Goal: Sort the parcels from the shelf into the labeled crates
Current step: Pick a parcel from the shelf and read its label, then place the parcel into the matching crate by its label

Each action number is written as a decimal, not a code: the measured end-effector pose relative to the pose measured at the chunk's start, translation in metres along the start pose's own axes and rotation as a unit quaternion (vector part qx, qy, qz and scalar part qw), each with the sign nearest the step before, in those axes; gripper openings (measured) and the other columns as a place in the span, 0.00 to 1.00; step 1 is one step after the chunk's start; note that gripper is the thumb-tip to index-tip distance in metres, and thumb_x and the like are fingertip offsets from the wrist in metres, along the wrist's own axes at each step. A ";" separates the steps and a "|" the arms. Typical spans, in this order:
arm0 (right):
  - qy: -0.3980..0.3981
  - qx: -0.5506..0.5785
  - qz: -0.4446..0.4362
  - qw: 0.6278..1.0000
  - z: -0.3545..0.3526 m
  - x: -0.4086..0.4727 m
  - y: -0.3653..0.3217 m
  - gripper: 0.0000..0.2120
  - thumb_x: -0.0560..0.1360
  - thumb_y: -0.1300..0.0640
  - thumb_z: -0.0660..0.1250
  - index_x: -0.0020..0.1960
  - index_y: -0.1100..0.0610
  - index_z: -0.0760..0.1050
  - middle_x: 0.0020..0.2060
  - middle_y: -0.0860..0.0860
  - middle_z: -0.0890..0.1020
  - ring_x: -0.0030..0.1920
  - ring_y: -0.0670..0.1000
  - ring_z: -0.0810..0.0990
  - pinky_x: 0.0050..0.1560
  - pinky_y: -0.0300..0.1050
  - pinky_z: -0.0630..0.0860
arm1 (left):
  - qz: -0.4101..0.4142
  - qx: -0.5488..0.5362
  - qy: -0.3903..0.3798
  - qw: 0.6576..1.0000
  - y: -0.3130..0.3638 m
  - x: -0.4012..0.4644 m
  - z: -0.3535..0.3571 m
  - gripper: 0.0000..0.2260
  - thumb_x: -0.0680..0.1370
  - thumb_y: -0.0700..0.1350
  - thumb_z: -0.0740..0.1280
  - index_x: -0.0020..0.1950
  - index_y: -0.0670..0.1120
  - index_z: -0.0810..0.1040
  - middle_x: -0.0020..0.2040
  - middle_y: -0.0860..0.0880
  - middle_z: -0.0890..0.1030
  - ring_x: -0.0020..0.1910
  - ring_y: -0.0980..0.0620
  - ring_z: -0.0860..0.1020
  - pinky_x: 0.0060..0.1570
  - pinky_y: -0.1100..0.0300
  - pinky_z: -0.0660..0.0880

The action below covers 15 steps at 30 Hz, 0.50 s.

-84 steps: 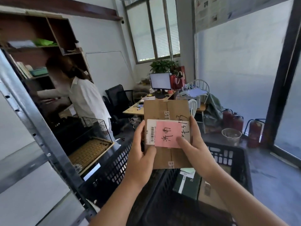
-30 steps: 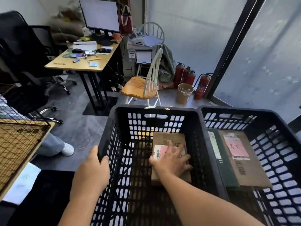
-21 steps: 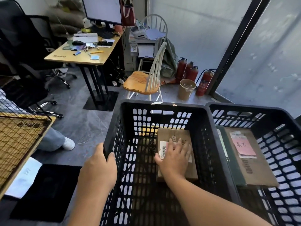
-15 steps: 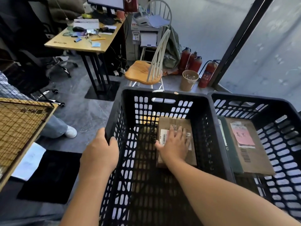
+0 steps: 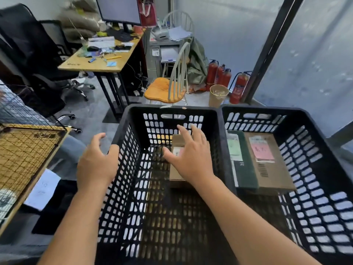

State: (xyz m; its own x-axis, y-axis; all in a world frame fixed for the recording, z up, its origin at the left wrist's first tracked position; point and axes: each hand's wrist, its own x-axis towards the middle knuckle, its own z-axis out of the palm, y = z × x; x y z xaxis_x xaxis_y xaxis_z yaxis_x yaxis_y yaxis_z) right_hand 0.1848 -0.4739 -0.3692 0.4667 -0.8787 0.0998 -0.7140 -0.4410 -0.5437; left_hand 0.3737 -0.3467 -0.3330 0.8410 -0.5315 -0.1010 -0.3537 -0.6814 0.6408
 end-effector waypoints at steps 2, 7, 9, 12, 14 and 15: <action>-0.012 0.027 -0.018 0.999 -0.024 -0.005 0.001 0.41 0.74 0.29 0.62 0.82 0.43 0.57 0.83 0.52 0.57 0.83 0.57 0.53 0.80 0.63 0.57 | 0.028 -0.005 0.018 0.999 0.019 -0.015 -0.003 0.23 0.83 0.52 0.63 0.78 0.56 0.69 0.75 0.45 0.76 0.71 0.38 0.74 0.66 0.38 0.73; -0.047 0.085 -0.087 0.991 -0.095 -0.021 0.001 0.39 0.75 0.31 0.65 0.82 0.39 0.55 0.83 0.50 0.57 0.83 0.56 0.51 0.80 0.63 0.56 | 0.090 -0.037 0.072 0.993 0.066 -0.074 -0.013 0.21 0.83 0.51 0.64 0.77 0.57 0.72 0.73 0.46 0.76 0.69 0.42 0.75 0.68 0.41 0.74; -0.055 0.100 -0.126 0.985 -0.119 -0.030 0.003 0.40 0.75 0.31 0.65 0.82 0.39 0.55 0.82 0.49 0.58 0.82 0.56 0.52 0.80 0.63 0.57 | 0.086 -0.037 0.095 0.991 0.079 -0.104 -0.016 0.21 0.83 0.51 0.64 0.76 0.58 0.73 0.74 0.47 0.75 0.69 0.43 0.74 0.66 0.44 0.74; -0.069 0.135 -0.189 0.970 -0.151 -0.051 0.012 0.39 0.74 0.30 0.64 0.81 0.37 0.55 0.80 0.47 0.61 0.81 0.55 0.54 0.78 0.65 0.60 | 0.078 -0.039 0.136 0.987 0.091 -0.161 -0.013 0.20 0.82 0.50 0.65 0.74 0.57 0.75 0.71 0.49 0.78 0.67 0.44 0.76 0.62 0.47 0.74; -0.083 0.157 -0.224 0.958 -0.172 -0.067 0.020 0.39 0.74 0.31 0.65 0.81 0.37 0.56 0.79 0.45 0.63 0.80 0.54 0.56 0.77 0.62 0.62 | 0.069 -0.039 0.159 0.984 0.098 -0.204 -0.011 0.20 0.82 0.51 0.65 0.74 0.58 0.74 0.71 0.52 0.78 0.66 0.49 0.76 0.59 0.50 0.73; -0.092 0.166 -0.238 0.952 -0.181 -0.076 0.022 0.38 0.75 0.32 0.66 0.81 0.38 0.56 0.78 0.45 0.65 0.79 0.54 0.57 0.77 0.60 0.62 | 0.063 -0.035 0.172 0.982 0.102 -0.225 -0.010 0.20 0.82 0.51 0.65 0.74 0.59 0.74 0.71 0.54 0.78 0.66 0.51 0.75 0.59 0.51 0.72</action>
State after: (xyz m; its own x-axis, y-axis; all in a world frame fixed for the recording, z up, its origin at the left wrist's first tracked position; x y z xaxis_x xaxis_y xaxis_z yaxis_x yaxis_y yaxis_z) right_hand 0.0397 -0.4501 -0.2376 0.8023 -0.5325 0.2695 -0.2080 -0.6727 -0.7101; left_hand 0.1530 -0.2916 -0.2377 0.8848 -0.4006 0.2382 -0.4457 -0.5781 0.6834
